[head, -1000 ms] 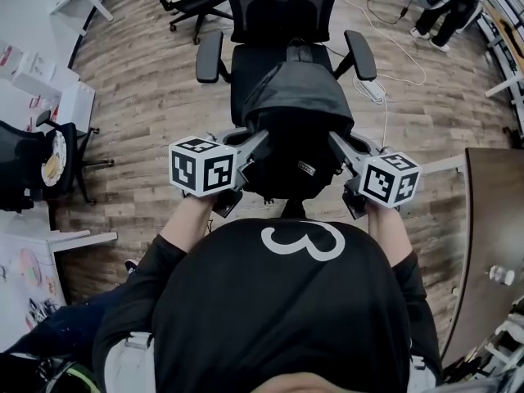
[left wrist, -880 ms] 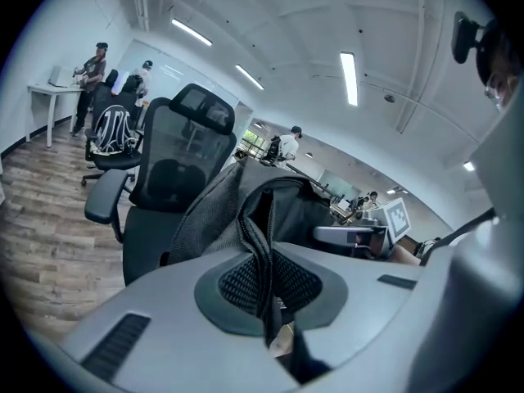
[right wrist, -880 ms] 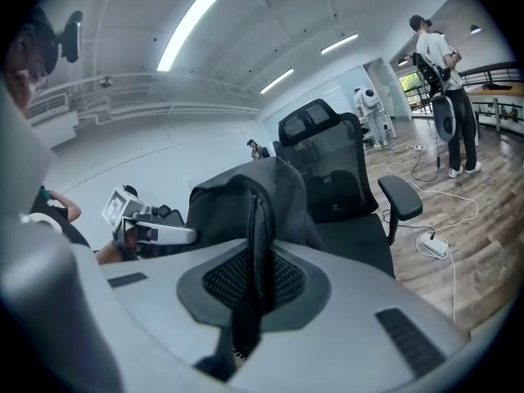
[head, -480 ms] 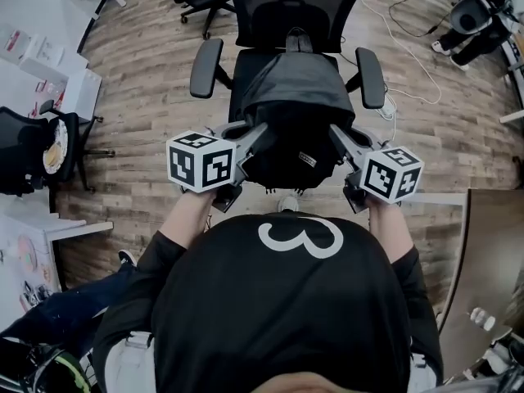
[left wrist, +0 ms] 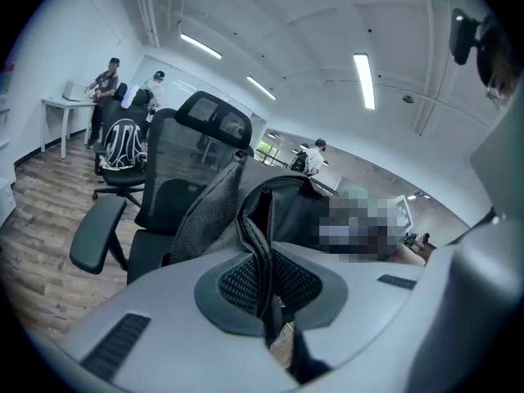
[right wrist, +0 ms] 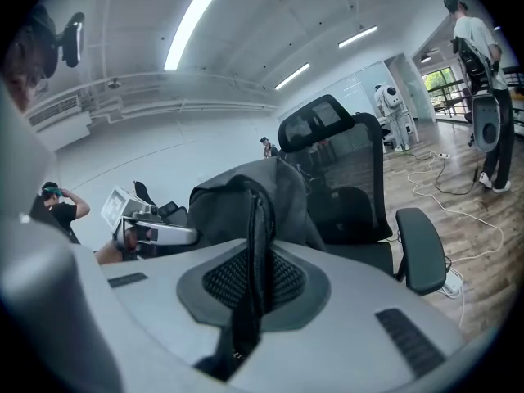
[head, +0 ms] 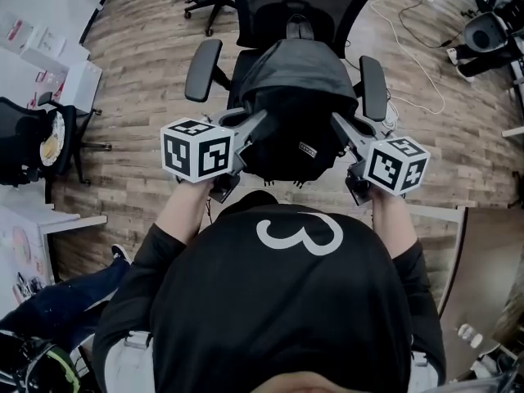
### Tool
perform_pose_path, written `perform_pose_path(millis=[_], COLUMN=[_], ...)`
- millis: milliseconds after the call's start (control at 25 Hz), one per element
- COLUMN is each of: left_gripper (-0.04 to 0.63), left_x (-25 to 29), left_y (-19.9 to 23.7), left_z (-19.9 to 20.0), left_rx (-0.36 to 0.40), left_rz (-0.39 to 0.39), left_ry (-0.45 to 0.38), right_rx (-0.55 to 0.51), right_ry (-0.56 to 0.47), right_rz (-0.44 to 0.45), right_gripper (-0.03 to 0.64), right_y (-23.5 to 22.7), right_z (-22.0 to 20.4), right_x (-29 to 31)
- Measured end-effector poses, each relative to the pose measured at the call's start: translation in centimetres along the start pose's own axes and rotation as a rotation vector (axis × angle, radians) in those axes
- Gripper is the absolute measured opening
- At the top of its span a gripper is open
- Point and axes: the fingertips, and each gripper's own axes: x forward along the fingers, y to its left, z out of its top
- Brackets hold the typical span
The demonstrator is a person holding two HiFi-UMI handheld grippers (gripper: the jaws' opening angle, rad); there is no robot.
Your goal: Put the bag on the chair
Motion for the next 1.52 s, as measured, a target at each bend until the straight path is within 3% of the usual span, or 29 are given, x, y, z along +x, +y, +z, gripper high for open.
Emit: perform_pose_path(millis=[120,320,600,1520], left_gripper=[0.025,0.025,0.025,0.025], left_x=[0.1,0.6,2.9,12.4], left_y=[0.1,0.8,3.3,14.0], left_z=[-1.5,-0.6,4.0,11.4], left_rx=[0.003,0.018,-0.013,-0.043], left_rz=[-0.003,-0.007,-0.021,-0.069], left_ry=[-0.007,-0.01,0.004,0.109], right_rx=[-0.004,-0.002,0.017,0.084], right_ry=[-0.007,-0.015,0.017,0.039], right_rz=[-0.005,-0.015,-0.039,-0.122], right_gripper=[0.035,0.035,0.035,0.035], right_y=[-0.2,-0.6,-2.9,-12.2], right_z=[-1.5,-0.9,3.5,9.1], right_x=[0.0,0.7,3.5,14.3])
